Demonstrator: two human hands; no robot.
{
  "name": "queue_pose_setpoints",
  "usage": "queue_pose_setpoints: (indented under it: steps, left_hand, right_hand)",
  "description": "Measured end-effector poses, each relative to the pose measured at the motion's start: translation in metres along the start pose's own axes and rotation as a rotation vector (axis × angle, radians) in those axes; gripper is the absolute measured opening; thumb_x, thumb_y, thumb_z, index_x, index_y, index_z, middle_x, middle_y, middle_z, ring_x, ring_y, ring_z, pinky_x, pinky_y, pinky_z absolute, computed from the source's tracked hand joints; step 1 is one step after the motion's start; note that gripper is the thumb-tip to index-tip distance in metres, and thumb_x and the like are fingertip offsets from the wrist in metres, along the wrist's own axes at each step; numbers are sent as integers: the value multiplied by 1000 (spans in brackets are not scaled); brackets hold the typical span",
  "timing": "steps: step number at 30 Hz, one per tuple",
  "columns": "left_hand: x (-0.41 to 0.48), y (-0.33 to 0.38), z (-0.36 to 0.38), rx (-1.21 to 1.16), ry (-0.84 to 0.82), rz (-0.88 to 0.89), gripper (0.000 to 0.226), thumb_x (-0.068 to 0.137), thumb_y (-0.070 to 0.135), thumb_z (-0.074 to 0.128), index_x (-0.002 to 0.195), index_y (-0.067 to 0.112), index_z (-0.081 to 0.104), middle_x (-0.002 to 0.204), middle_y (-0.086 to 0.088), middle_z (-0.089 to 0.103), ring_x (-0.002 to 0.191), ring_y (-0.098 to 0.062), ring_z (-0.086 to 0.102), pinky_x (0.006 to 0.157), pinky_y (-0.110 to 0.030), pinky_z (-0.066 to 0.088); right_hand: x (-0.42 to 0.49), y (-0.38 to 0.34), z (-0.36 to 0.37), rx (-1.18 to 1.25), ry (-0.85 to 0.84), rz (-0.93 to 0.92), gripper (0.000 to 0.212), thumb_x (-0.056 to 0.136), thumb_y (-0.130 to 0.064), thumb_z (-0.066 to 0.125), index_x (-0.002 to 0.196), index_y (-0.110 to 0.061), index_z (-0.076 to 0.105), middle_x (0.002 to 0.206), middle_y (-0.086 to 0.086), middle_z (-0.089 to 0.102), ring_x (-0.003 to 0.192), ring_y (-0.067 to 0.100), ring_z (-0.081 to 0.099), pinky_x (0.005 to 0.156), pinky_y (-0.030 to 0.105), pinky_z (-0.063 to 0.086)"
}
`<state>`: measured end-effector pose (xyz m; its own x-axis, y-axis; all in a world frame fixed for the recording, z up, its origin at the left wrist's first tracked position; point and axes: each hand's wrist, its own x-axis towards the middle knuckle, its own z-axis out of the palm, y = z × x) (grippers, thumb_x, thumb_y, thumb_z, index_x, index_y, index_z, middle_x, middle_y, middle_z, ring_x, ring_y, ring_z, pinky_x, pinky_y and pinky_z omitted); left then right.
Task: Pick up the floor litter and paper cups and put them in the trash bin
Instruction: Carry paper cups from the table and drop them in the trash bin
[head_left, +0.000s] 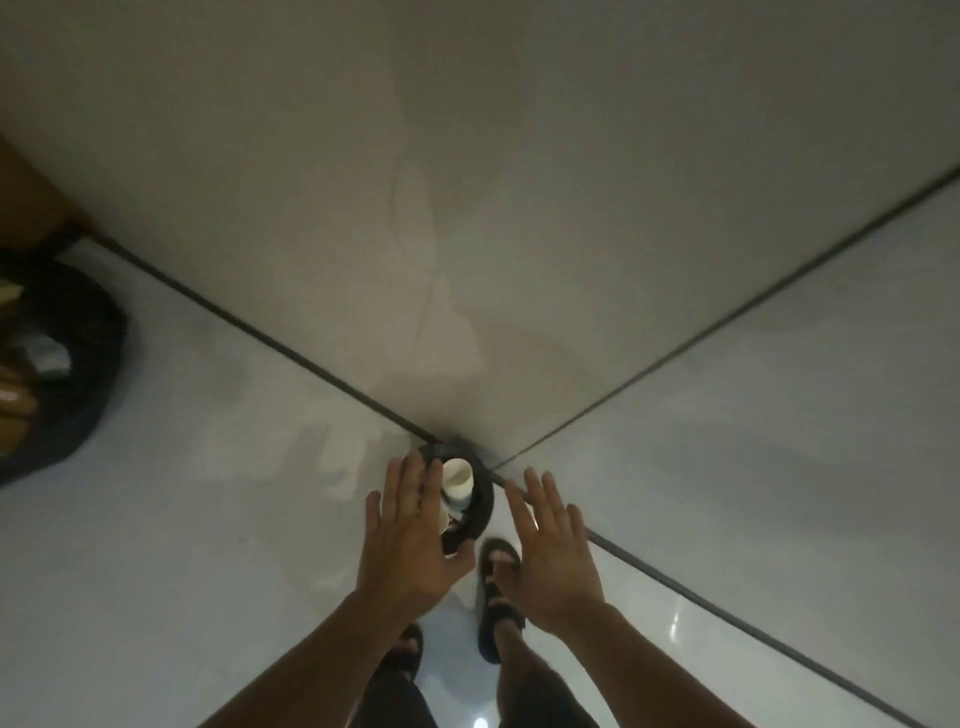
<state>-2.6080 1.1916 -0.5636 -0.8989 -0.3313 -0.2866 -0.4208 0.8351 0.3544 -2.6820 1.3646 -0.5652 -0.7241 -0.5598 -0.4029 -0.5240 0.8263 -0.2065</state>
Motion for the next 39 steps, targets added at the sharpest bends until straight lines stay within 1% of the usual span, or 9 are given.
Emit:
queue_pose_setpoints:
  steps: [2,5,9,14,19,24,30,34,39]
  left_hand:
    - [-13,11,-22,37,-32,93,103,74,72,52,152,21,9,160,-7,6,148,-30,0,115,-47,13]
    - [-34,29,-51,91,-56,236,101,77,74,43,153,22,3,161,-6,-1,147,-27,-7,117,-46,7]
    - [-59,70,-71,154,-128,399,98,78,74,36,152,24,-3,160,-1,-9,146,-24,-14,118,-48,4]
    - [-100,145,-67,237,-226,680,98,76,75,31,150,28,-13,158,3,-22,142,-20,-27,116,-46,-6]
    - [-167,221,-50,338,-290,974,98,77,73,33,151,26,-11,158,2,-21,143,-20,-25,116,-46,-7]
    - [-280,275,-11,421,-356,1259,96,78,72,33,150,26,-11,158,3,-21,143,-20,-25,117,-45,-5]
    - [-458,322,44,470,-421,1543,96,79,71,35,150,27,-13,157,5,-24,142,-18,-28,118,-45,-4]
    - [-568,345,74,476,-436,1717,95,79,70,37,151,27,-9,158,4,-21,144,-19,-23,118,-43,1]
    - [-671,369,106,487,-464,1898,94,81,68,39,151,26,-7,158,3,-19,145,-20,-20,118,-42,3]
  right_hand:
    - [-38,-6,-15,20,25,104,91,90,-54,47,151,-36,-18,156,-6,-34,139,17,-38,114,41,-18]
    - [-96,-13,-31,80,54,249,97,89,-55,46,143,-38,-33,153,-5,-39,135,16,-44,113,42,-17]
    - [-175,-17,-48,149,102,428,100,87,-59,42,131,-40,-47,148,-4,-45,133,19,-46,117,46,-11]
    - [-280,-7,-42,286,223,738,95,88,-62,39,142,-33,-33,151,-2,-39,140,23,-36,119,47,-4]
    - [-386,-4,-12,422,370,1034,91,88,-63,39,151,-33,-20,152,-4,-36,141,21,-34,120,46,-2]
    - [-508,-33,49,583,485,1366,91,87,-60,40,152,-34,-18,155,-3,-33,142,20,-32,120,45,1]
    - [-672,-79,126,696,595,1739,91,87,-56,42,151,-34,-19,157,-4,-32,146,20,-25,119,45,3]
    - [-768,-102,161,723,670,1908,91,88,-54,44,152,-32,-16,159,-1,-27,146,22,-24,119,47,4]
    - [-848,-122,194,755,756,2082,91,87,-55,45,153,-34,-14,159,-2,-26,147,21,-23,119,47,3]
